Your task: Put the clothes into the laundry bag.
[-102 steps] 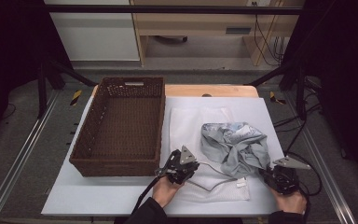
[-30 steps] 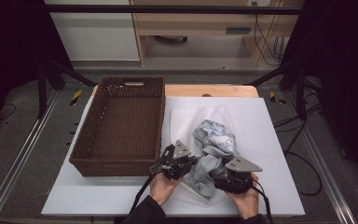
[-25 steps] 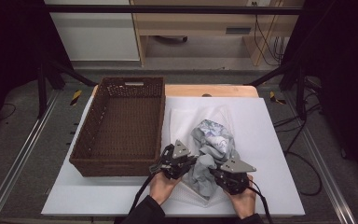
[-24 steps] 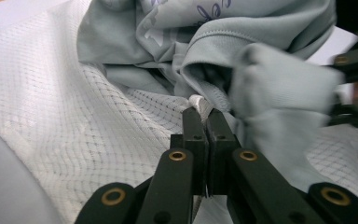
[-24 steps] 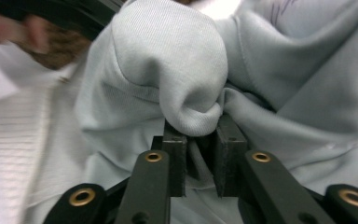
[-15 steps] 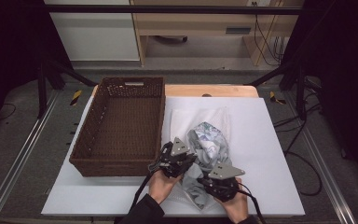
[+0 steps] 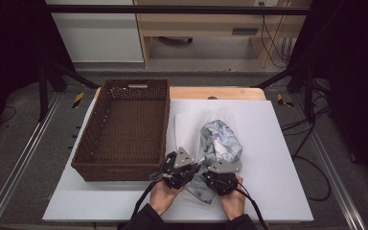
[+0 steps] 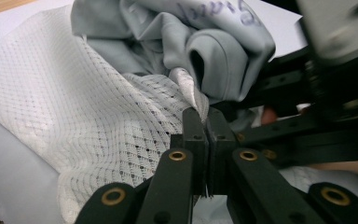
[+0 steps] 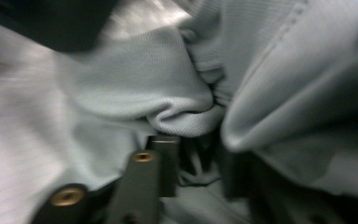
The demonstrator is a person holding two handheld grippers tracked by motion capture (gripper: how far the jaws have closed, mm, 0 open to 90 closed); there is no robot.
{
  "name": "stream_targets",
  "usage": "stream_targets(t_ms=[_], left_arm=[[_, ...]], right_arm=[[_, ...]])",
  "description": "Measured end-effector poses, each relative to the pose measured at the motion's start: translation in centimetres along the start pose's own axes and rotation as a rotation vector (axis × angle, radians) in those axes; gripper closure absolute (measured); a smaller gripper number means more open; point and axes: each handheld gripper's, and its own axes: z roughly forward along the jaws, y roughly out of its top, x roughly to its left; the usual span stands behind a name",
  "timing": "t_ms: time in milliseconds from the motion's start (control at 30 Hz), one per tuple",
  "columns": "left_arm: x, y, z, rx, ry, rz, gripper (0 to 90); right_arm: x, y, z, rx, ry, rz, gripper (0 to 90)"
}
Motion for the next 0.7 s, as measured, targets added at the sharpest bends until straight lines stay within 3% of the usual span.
stream_targets(t_ms=[33,67,200,300,333,367,400,433,467,500,533,600,633,667,700], left_arm=[[0.0,0.0,-0.1,-0.005,0.003,-0.002,88.0],[0.2,-0.1,-0.3,-0.013,0.003,-0.008,88.0],[0.6,-0.6,-0.6,-0.011,0.011,-0.007,88.0],[0.8,-0.7,-0.6,-0.014,0.008,-0.019,88.0],[0.8,-0.8,-0.6,-0.014,0.005,-0.022,88.0],[0.8,-0.8,-0.6,-0.014,0.005,-0.022,88.0],[0.8,-0.8,-0.5,-0.014,0.004,-0.019,88.0],[0.8,-0.8,-0.5,-0.014,0.004,-0.019,88.0],[0.8,-0.8,-0.4,-0.012,0.003,-0.017,88.0],[0.8,-0.8,-0.4,-0.012,0.003,-0.017,88.0],[0.7,-0.8,-0.4,-0.01,0.004,-0.015,88.0],[0.7,-0.8,-0.4,-0.01,0.005,-0.017,88.0],[0.7,-0.8,-0.4,-0.008,0.005,-0.018,88.0],[0.8,-0.8,-0.4,-0.009,0.005,-0.02,88.0],[0.8,-0.8,-0.4,-0.009,0.005,-0.02,88.0]], right_arm=[[-0.2,0.2,-1.0,-0.019,0.05,0.003,62.1],[-0.3,0.2,-1.7,-0.035,0.069,0.004,58.5],[-1.3,0.6,-5.1,-0.118,0.088,0.024,51.8],[-2.3,1.0,-6.6,-0.154,0.066,0.046,46.5],[-3.3,1.4,-7.9,-0.204,0.006,0.059,40.7],[-3.3,1.4,-7.9,-0.204,0.006,0.059,40.7],[-4.3,1.6,-8.5,-0.243,-0.04,0.076,34.0],[-4.3,1.6,-8.5,-0.243,-0.04,0.076,34.0],[-5.3,1.6,-7.9,-0.217,-0.031,0.105,28.0],[-5.3,1.6,-7.9,-0.217,-0.031,0.105,28.0],[-5.8,1.4,-6.5,-0.172,0.002,0.137,28.2],[-5.9,1.3,-5.9,-0.157,0.006,0.144,29.7],[-5.8,1.2,-5.0,-0.125,0.03,0.136,37.7],[-5.4,1.2,-4.3,-0.087,0.058,0.111,57.8],[-5.4,1.2,-4.3,-0.087,0.058,0.111,57.8]])
